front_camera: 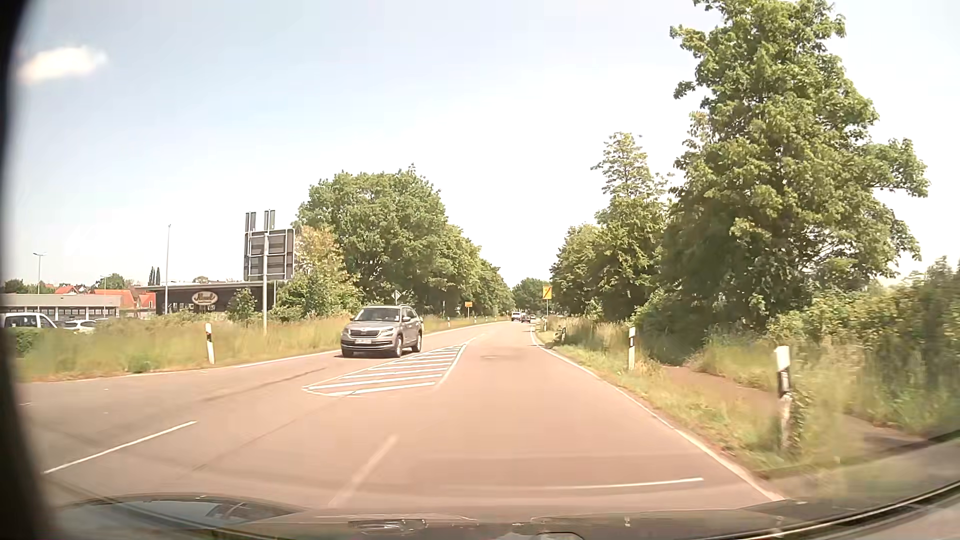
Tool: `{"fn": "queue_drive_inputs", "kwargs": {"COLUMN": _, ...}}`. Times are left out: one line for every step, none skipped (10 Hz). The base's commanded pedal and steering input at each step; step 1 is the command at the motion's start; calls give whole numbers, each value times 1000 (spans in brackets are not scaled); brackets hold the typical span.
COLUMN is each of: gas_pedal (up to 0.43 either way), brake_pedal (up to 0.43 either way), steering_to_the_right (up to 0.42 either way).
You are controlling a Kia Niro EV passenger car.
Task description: Follow the waypoints while adhering to traffic rules and regulations
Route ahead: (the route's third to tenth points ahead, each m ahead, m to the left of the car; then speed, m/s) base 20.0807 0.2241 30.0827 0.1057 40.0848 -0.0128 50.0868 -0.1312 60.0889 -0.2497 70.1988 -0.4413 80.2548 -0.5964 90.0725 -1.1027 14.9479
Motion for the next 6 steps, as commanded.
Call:
{"fn": "queue_drive_inputs", "kwargs": {"gas_pedal": 248, "brake_pedal": 0, "steering_to_the_right": -6}}
{"fn": "queue_drive_inputs", "kwargs": {"gas_pedal": 248, "brake_pedal": 0, "steering_to_the_right": -7}}
{"fn": "queue_drive_inputs", "kwargs": {"gas_pedal": 248, "brake_pedal": 0, "steering_to_the_right": -7}}
{"fn": "queue_drive_inputs", "kwargs": {"gas_pedal": 260, "brake_pedal": 0, "steering_to_the_right": -7}}
{"fn": "queue_drive_inputs", "kwargs": {"gas_pedal": 260, "brake_pedal": 0, "steering_to_the_right": -8}}
{"fn": "queue_drive_inputs", "kwargs": {"gas_pedal": 260, "brake_pedal": 0, "steering_to_the_right": -8}}
